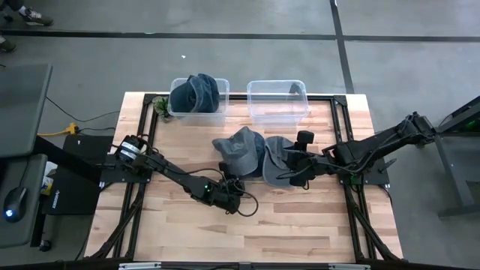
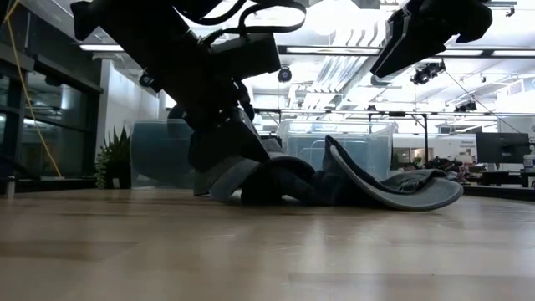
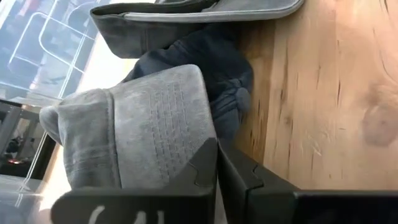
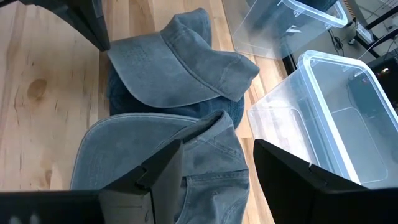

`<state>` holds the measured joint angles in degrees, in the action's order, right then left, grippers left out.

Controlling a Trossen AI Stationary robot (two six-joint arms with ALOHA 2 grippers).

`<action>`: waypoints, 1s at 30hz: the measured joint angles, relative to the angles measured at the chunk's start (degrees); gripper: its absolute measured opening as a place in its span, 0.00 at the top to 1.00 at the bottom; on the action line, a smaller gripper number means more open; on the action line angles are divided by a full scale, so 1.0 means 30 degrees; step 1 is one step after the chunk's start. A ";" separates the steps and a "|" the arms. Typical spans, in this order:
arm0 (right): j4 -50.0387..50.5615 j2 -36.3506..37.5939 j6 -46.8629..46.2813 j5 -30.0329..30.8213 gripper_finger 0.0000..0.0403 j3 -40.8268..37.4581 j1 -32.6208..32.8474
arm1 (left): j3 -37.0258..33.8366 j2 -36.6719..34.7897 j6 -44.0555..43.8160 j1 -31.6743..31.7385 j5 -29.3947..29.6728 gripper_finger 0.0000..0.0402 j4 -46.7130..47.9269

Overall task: Pick & Place hat
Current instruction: Put the left top gray cap into the right transparent bin

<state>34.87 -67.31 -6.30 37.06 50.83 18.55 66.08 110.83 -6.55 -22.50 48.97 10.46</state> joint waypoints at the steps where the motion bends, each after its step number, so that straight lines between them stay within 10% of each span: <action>1: 0.0000 0.0000 -0.0023 0.0000 0.52 0.0000 0.0000 | 0.0001 0.0000 -0.0001 0.0000 0.0000 0.98 0.0006; 30: 0.0007 0.0000 -0.0258 -0.0707 0.52 0.0000 0.0000 | 0.2215 -0.0011 0.0973 0.0000 -0.4227 0.97 0.5938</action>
<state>34.89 -67.31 -7.07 34.94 50.83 18.55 72.73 110.79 -3.63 -22.50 36.29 28.27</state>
